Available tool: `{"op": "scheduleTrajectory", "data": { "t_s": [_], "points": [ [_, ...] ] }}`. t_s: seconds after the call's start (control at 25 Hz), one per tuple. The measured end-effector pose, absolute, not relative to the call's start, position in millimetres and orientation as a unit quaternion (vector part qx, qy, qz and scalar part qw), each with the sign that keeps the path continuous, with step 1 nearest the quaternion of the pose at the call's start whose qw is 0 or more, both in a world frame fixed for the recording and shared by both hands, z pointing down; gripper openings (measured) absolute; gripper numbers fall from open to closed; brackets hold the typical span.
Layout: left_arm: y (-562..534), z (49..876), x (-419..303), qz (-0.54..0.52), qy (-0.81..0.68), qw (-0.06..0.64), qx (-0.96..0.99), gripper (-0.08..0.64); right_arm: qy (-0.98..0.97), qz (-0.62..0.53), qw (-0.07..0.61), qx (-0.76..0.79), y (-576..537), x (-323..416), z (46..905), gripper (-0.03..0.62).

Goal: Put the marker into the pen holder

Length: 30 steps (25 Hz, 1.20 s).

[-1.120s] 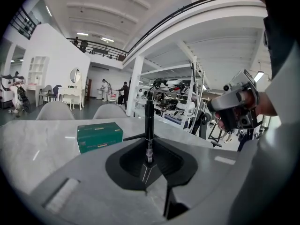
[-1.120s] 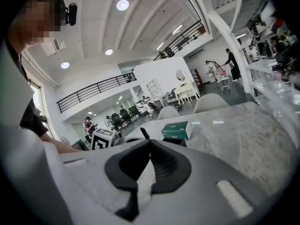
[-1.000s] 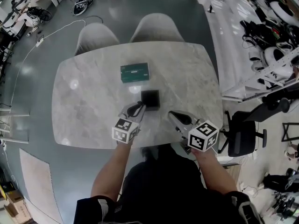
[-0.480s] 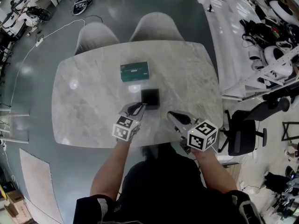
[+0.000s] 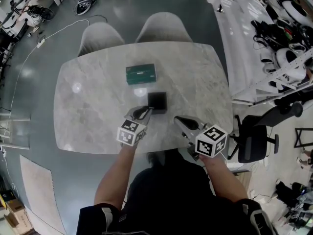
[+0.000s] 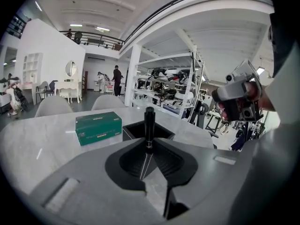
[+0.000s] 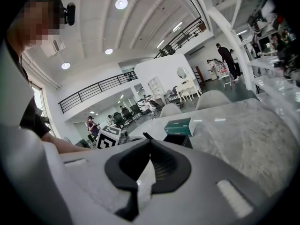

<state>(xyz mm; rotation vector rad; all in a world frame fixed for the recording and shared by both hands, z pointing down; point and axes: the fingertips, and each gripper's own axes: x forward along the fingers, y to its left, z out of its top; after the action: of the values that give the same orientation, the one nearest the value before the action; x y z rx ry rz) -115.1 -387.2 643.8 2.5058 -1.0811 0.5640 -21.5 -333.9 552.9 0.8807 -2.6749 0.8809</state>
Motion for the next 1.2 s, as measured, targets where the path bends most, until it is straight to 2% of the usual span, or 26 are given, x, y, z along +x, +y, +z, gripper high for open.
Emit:
{"op": "scheduleTrajectory", "data": {
  "t_s": [0.52, 0.96, 1.08, 1.2],
  "points": [
    [-384.4, 643.7, -118.4, 0.176, -0.399, 0.199, 0.878, 0.048, -0.901, 0.302, 0.097, 0.295, -330.4, -18.1, 557.8, 0.003],
    [-385.0, 645.9, -118.3, 0.197, -0.400, 0.183, 0.876, 0.049, -0.901, 0.307, 0.095, 0.292, -329.3, -16.9, 560.2, 0.003],
    [-383.9, 641.6, -118.2, 0.182, -0.403, 0.175, 0.879, 0.085, -0.901, 0.306, 0.096, 0.292, -329.2, -16.0, 560.2, 0.003],
    [-379.8, 626.3, -122.6, 0.171, -0.409, 0.167, 0.881, 0.087, -0.903, 0.300, 0.096, 0.291, -330.1, -17.8, 557.7, 0.003]
  ]
}}
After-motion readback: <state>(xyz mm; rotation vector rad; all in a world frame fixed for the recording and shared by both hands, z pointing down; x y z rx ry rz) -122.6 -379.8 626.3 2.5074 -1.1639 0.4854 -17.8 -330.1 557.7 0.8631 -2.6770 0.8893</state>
